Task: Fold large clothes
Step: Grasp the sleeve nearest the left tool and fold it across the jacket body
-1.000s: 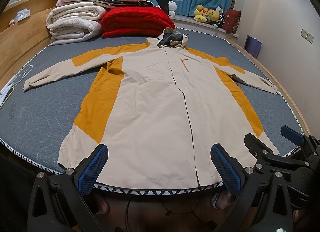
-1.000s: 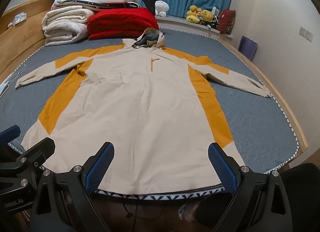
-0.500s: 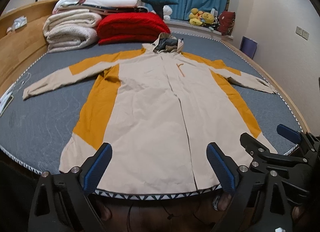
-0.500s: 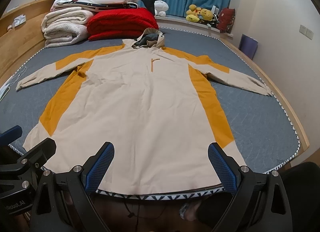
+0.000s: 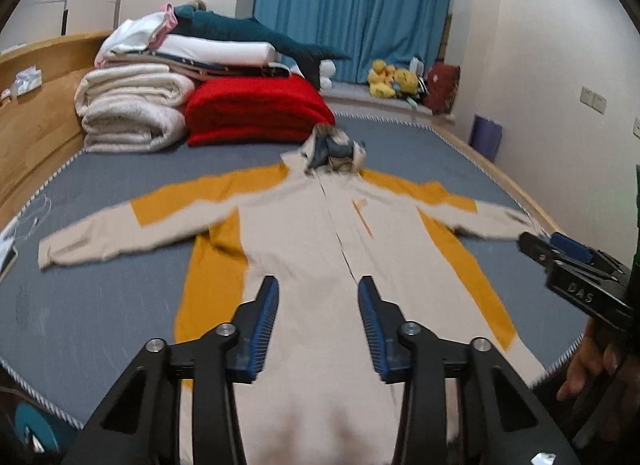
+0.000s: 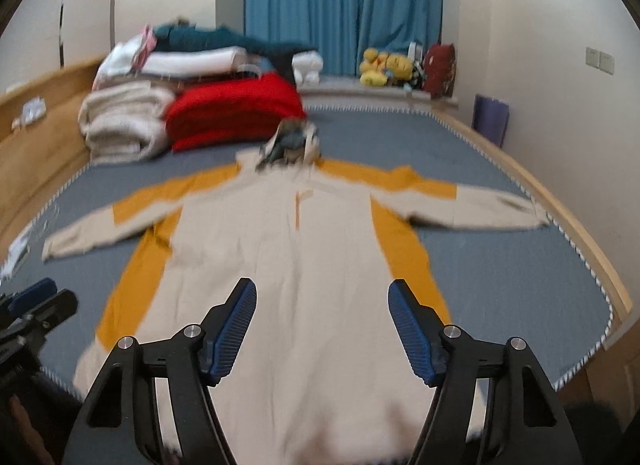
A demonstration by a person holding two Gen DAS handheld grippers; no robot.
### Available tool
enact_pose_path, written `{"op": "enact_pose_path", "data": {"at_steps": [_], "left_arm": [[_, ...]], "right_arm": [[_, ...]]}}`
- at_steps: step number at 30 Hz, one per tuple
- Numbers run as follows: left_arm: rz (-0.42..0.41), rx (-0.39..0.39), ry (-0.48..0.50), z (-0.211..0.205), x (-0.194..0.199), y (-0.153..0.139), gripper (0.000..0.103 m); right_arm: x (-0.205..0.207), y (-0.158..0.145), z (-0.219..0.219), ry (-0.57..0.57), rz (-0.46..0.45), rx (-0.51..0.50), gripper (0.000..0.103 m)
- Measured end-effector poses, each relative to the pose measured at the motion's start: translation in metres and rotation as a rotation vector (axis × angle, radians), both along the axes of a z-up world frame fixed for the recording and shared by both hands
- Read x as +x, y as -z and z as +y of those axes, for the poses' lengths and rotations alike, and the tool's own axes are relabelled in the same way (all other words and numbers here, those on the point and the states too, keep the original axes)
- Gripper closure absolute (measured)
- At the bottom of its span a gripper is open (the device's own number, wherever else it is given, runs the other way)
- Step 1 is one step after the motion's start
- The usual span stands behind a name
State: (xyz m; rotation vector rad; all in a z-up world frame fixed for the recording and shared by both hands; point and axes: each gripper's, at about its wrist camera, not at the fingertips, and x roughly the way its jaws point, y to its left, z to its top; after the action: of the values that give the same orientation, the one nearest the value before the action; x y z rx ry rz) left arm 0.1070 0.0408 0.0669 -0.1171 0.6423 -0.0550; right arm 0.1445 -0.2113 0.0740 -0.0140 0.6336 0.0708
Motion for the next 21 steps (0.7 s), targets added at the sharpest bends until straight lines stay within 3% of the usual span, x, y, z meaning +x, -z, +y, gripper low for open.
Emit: {"op": "enact_pose_path", "data": {"at_steps": [6,12,17,19,21], "left_arm": [[-0.033,0.023,-0.121,0.077,0.078,-0.009,0.075],[0.025,0.039,-0.293,0.165,0.143,0.028,0.075],[0.111,0.025,-0.426,0.234,0.159,0.089,0.075],[0.154,-0.017,-0.478,0.261,0.164,0.106,0.075],[0.179,-0.038,-0.536,0.288,0.165,0.118,0.075]], "right_arm": [[0.075,-0.028,0.012,-0.041,-0.068,0.002,0.034],[0.154,-0.048,0.037,-0.093,-0.127,-0.012,0.034],[0.195,-0.018,0.045,-0.127,-0.066,0.005,0.034],[0.213,0.005,0.048,-0.145,0.038,0.015,0.034],[0.222,0.014,0.045,-0.166,0.078,0.054,0.041]]}}
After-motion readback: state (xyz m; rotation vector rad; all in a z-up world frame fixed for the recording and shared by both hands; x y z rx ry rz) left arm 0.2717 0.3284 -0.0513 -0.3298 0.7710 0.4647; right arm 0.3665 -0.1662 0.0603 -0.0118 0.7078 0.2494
